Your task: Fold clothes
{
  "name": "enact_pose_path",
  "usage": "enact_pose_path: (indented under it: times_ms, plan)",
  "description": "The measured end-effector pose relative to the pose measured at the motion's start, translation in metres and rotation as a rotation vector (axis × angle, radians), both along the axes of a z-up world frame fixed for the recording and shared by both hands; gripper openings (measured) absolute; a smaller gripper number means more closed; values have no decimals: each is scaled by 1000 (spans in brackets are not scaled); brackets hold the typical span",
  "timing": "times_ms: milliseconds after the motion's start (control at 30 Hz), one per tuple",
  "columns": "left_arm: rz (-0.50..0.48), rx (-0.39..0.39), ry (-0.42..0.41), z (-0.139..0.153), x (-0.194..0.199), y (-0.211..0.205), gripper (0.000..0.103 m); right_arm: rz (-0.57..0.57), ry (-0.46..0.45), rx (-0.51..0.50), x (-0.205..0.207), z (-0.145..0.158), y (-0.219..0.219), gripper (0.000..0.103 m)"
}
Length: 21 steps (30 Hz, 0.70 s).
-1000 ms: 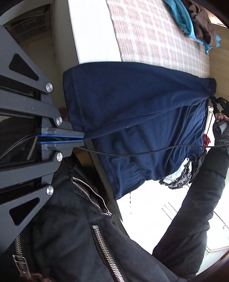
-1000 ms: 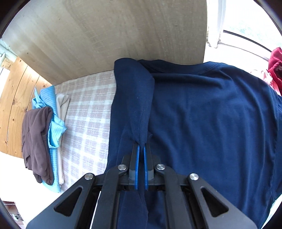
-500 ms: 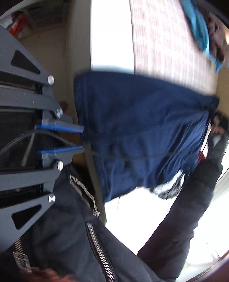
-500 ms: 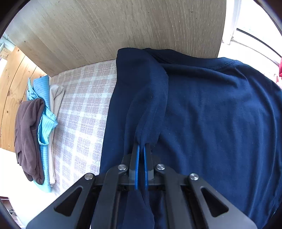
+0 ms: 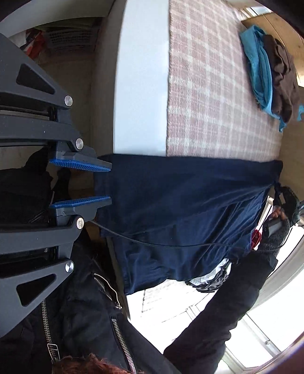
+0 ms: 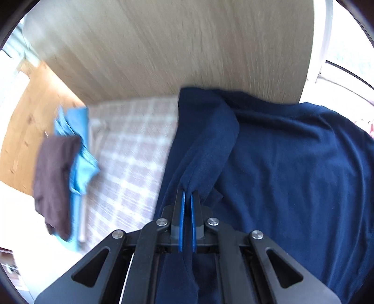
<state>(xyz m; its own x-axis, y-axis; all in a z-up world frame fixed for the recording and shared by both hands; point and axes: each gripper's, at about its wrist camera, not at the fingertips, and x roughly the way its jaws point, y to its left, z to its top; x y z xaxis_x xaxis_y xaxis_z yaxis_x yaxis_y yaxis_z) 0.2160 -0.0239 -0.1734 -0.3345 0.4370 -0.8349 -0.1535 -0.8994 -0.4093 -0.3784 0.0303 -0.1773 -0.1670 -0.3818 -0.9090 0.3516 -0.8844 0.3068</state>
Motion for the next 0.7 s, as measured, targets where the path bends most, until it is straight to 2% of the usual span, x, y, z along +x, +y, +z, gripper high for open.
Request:
enact_pose_path:
  times_ms: [33, 133, 233, 400, 533, 600, 700]
  plan:
    - [-24, -14, 1, -1, -7, 8, 20, 6, -23, 32, 0, -2, 1, 5]
    - [-77, -4, 14, -4, -27, 34, 20, -15, -50, 40, -1, 8, 18, 8]
    - [-123, 12, 20, -9, -44, 49, 21, -44, -51, -7, -3, 28, 42, 14]
    - [-185, 43, 5, -21, -69, 75, 21, 36, -39, -30, 7, 43, 44, 21]
    - [-221, 34, 16, -24, -90, 98, 21, 73, -103, -36, 8, 28, 34, 28]
    - [-218, 32, 17, -28, -100, 104, 23, 109, -83, 46, 12, 19, 24, 28]
    - [-240, 58, -42, -40, -107, 113, 23, 190, -68, 250, 21, 9, 18, 28]
